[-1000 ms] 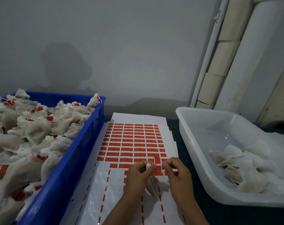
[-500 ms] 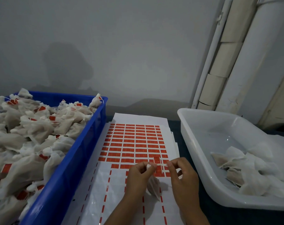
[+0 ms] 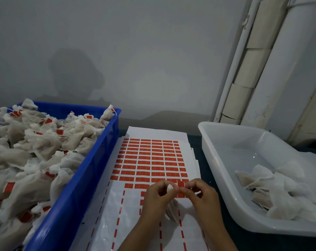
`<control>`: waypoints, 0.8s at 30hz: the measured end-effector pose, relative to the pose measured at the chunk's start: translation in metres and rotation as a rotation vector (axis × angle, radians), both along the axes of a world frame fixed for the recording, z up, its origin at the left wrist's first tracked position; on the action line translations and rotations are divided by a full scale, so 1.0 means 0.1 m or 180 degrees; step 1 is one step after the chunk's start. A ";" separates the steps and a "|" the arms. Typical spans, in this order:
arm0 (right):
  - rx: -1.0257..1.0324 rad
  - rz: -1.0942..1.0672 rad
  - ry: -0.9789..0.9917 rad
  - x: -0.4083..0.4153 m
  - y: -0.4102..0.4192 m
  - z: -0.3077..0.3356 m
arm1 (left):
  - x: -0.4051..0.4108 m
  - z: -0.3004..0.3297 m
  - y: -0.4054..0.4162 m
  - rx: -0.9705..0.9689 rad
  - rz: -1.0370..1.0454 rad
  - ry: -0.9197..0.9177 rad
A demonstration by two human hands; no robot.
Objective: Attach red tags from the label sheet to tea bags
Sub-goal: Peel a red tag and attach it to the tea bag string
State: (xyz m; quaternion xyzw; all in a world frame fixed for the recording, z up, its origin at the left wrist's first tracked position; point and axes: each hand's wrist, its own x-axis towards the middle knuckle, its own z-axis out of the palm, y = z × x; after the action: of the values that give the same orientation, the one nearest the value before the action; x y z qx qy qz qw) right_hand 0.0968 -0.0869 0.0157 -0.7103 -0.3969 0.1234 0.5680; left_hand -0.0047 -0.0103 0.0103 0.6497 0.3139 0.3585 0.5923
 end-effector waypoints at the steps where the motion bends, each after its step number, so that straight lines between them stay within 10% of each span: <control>1: 0.0025 -0.0039 -0.0042 0.01 0.00 0.00 | 0.00 0.00 0.00 0.0021 -0.0026 -0.0028; 12: 0.0538 0.0210 -0.1919 0.02 -0.10 0.13 | -0.01 0.07 -0.05 -0.0656 -0.0091 0.0025; 24: 0.0319 0.0148 -0.1885 -0.03 -0.10 0.12 | -0.01 0.13 -0.03 -0.0771 -0.0012 0.0003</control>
State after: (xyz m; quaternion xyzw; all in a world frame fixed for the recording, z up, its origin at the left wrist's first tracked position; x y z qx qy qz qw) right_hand 0.0933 -0.0969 0.0279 -0.6772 -0.5671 -0.0958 0.4589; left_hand -0.0060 -0.0137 0.0228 0.5741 0.3539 0.3166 0.6670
